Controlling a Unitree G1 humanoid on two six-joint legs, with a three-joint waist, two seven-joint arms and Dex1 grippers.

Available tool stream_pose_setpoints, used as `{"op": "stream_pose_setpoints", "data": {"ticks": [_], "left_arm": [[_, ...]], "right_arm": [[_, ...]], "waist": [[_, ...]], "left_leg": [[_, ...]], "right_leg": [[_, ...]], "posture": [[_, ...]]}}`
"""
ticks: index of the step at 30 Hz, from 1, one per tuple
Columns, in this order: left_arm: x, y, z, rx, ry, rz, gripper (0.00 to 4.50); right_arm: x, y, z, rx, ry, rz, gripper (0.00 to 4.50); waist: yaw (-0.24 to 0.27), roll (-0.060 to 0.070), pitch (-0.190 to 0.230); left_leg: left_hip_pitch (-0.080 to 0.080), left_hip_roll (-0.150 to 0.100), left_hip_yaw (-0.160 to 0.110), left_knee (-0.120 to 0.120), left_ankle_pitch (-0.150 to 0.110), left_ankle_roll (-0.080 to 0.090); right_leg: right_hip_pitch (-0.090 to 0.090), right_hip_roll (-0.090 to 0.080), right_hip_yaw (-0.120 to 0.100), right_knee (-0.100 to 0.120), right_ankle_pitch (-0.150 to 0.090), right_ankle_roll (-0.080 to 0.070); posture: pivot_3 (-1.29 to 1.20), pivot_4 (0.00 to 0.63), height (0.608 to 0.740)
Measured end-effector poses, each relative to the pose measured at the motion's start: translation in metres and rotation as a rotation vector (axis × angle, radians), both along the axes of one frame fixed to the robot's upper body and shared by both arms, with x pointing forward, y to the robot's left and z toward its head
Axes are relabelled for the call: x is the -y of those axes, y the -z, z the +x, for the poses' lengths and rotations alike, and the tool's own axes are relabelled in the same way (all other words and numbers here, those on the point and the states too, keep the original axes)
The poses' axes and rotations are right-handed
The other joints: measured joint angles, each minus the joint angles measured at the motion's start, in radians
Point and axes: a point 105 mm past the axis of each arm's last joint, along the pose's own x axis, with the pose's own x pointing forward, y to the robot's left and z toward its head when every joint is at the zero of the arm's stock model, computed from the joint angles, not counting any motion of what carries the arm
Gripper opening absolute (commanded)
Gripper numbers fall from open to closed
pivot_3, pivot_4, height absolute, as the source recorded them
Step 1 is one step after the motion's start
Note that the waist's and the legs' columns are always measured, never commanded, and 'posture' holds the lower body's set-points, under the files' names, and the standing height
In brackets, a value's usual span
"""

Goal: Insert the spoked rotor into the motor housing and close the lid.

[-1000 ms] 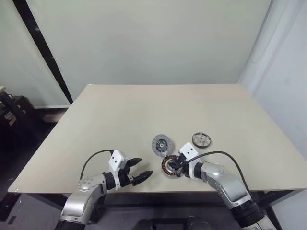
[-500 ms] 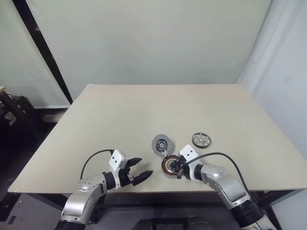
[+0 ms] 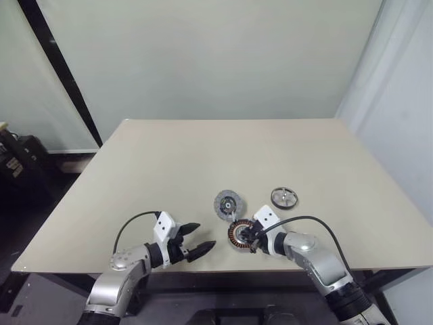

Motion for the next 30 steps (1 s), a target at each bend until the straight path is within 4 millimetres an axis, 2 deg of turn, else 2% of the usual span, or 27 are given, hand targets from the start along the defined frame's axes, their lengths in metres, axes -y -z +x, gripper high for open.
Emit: {"op": "stream_pose_setpoints", "data": {"ticks": [15,26,30], "left_arm": [[0.0002,0.0011,-0.0011,-0.004,0.000,-0.001,4.50],[0.0004,0.0015,-0.0021,-0.006,0.000,-0.001,4.50],[0.0005,0.0018,-0.0027,-0.007,-0.001,-0.002,4.50]], "right_arm": [[0.0005,0.0001,0.0005,0.006,0.001,-0.008,0.74],[-0.0013,0.0002,-0.0014,0.005,-0.003,0.000,4.46],[-0.0042,-0.0090,-0.0040,0.008,-0.010,0.023,4.46]], "waist": [[0.000,0.000,0.000],[0.000,0.000,0.000],[0.000,0.000,0.000]], "left_leg": [[0.000,0.000,0.000,0.000,0.000,0.000],[0.000,0.000,0.000,0.000,0.000,0.000],[0.000,0.000,0.000,0.000,0.000,0.000]], "right_leg": [[0.000,0.000,0.000,0.000,0.000,0.000],[0.000,0.000,0.000,0.000,0.000,0.000],[0.000,0.000,0.000,0.000,0.000,0.000]], "posture": [[0.00,0.000,0.740],[0.00,0.000,0.740],[0.00,0.000,0.740]]}}
